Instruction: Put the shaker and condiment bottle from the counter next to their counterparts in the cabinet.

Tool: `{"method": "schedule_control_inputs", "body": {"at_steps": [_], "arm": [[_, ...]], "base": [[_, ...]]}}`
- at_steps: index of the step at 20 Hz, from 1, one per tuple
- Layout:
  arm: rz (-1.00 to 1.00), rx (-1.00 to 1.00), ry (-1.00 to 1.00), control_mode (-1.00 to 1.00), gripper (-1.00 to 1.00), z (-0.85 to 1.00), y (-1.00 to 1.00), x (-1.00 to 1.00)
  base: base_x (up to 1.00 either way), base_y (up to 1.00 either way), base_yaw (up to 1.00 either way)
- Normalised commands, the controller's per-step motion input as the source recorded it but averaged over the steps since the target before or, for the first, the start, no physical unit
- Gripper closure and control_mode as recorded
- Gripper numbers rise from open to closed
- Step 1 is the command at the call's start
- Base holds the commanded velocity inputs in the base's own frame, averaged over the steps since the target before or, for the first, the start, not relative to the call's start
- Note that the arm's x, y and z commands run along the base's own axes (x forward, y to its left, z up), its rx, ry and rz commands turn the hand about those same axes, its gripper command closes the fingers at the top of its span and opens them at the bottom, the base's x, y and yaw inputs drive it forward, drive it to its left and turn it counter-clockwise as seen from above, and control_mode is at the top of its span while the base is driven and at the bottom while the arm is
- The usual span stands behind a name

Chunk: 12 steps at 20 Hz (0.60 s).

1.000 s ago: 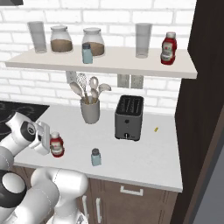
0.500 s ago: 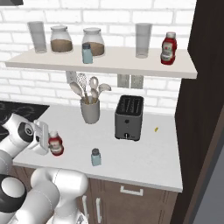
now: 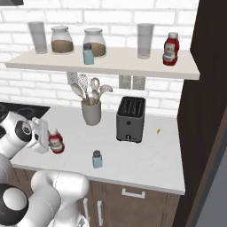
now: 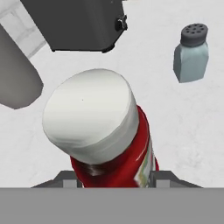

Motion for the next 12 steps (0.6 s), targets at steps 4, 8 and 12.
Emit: {"method": "schedule_control_inputs", "body": {"at_steps": [4,8,12], "arm": [[0.01,0.00,0.00,-1.00,1.00,0.38,0.00,0.00],[0.01,-0.02,0.00,-1.00,1.00,0.33,0.00,0.00],[0.02,-0.05,0.00,-1.00,1.00,0.33,-0.03,0.00]], "base": [[0.00,0.00,0.00],[0.00,0.00,0.00],[0.00,0.00,0.00]]}}
